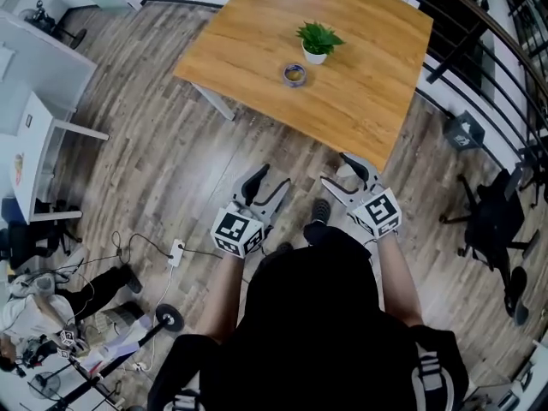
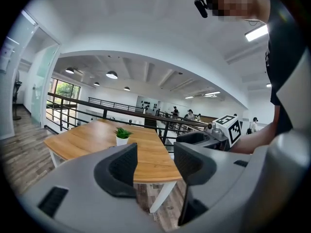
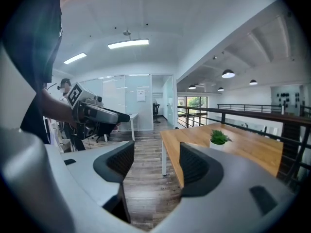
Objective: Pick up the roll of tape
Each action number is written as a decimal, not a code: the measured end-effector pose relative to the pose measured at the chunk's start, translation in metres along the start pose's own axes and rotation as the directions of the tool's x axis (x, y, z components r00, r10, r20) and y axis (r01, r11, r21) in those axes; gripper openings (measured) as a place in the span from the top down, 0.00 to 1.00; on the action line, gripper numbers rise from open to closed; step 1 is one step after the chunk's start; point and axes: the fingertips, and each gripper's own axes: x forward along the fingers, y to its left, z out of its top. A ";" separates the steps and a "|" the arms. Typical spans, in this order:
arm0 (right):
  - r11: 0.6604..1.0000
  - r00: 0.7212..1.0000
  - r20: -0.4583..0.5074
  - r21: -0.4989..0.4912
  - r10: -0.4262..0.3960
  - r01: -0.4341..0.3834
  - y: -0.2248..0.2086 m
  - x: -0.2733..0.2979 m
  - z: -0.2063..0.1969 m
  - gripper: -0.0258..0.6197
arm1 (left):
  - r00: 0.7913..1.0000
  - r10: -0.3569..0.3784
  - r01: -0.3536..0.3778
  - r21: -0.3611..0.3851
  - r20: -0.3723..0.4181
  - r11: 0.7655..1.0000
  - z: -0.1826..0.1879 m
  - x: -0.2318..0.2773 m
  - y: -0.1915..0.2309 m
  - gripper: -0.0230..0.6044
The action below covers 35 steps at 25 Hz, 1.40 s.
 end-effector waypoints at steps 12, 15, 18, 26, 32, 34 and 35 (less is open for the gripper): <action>0.996 0.996 0.006 -0.016 0.086 -0.086 -0.054 0.025 0.005 0.48 | 0.995 0.102 -0.102 -0.009 0.005 0.995 0.010 0.040 0.020 0.59; 0.995 0.995 0.013 -0.015 0.103 -0.103 -0.063 0.029 0.006 0.49 | 0.992 0.125 -0.125 -0.014 0.002 0.992 0.009 0.045 0.022 0.59; 0.993 0.993 0.016 -0.017 0.119 -0.119 -0.072 0.033 0.003 0.50 | 0.990 0.142 -0.141 -0.015 0.006 0.990 0.010 0.052 0.025 0.59; 0.991 0.991 0.015 -0.018 0.131 -0.130 -0.092 0.041 0.003 0.50 | 0.988 0.157 -0.157 -0.007 -0.001 0.988 0.011 0.070 0.030 0.59; 0.992 0.992 0.018 -0.008 0.124 -0.124 -0.103 0.042 0.001 0.50 | 0.988 0.152 -0.152 0.005 -0.008 0.988 0.013 0.081 0.031 0.59; 0.993 0.993 0.020 -0.004 0.120 -0.120 -0.106 0.043 0.001 0.50 | 0.989 0.149 -0.149 0.005 -0.010 0.989 0.015 0.084 0.031 0.59; 0.993 0.993 0.022 -0.002 0.118 -0.118 -0.109 0.044 0.002 0.50 | 0.989 0.147 -0.147 0.005 -0.012 0.989 0.015 0.086 0.033 0.59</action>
